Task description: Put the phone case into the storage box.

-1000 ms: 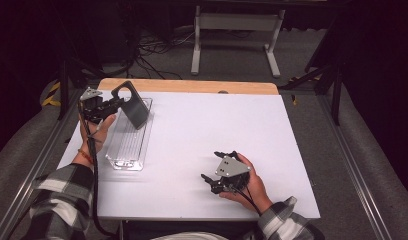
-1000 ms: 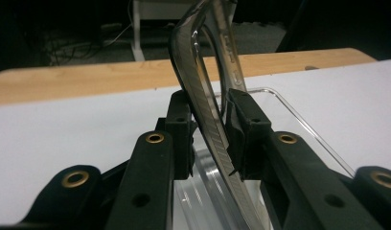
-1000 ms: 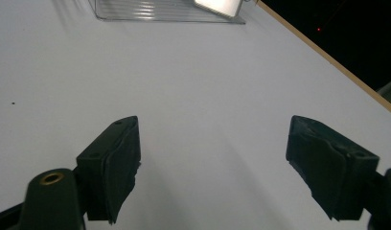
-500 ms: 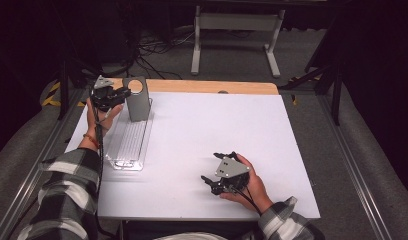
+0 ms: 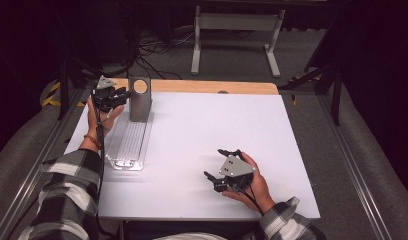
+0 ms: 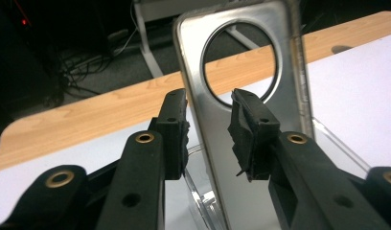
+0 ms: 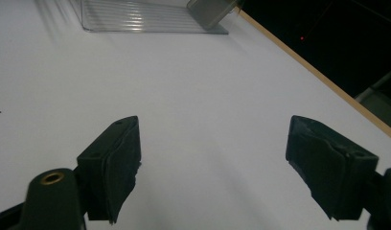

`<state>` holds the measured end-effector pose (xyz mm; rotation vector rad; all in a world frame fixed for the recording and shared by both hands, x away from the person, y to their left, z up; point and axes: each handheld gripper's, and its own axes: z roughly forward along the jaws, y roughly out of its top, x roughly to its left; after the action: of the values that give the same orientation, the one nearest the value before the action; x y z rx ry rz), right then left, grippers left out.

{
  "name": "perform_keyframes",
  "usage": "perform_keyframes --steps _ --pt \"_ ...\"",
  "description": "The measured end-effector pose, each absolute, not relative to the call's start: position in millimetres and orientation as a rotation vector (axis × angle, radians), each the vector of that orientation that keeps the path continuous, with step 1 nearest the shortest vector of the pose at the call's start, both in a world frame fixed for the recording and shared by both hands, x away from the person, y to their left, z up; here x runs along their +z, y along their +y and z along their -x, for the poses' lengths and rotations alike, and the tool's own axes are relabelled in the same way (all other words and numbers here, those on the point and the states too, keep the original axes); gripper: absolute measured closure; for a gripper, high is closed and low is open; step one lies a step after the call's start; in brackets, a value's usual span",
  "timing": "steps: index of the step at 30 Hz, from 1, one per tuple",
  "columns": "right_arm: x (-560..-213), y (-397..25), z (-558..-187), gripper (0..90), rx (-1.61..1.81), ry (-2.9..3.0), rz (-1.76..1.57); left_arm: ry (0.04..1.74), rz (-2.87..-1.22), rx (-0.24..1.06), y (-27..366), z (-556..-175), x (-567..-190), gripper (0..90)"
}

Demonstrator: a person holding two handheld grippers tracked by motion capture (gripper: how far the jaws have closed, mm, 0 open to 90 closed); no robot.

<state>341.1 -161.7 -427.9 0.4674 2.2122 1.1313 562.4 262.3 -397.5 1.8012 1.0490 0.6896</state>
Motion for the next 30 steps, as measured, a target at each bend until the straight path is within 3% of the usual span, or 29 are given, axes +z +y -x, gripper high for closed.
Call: perform_keyframes --steps 13,30 --pt "-420.9 -167.6 -341.6 20.2 1.177 2.146 -0.506 0.87 -1.71 0.73 277.1 -517.6 -384.3 61.1" --pt "-416.8 -175.9 -345.3 20.3 1.222 2.12 -0.564 0.743 -1.686 0.678 273.7 -477.6 -379.3 50.5"
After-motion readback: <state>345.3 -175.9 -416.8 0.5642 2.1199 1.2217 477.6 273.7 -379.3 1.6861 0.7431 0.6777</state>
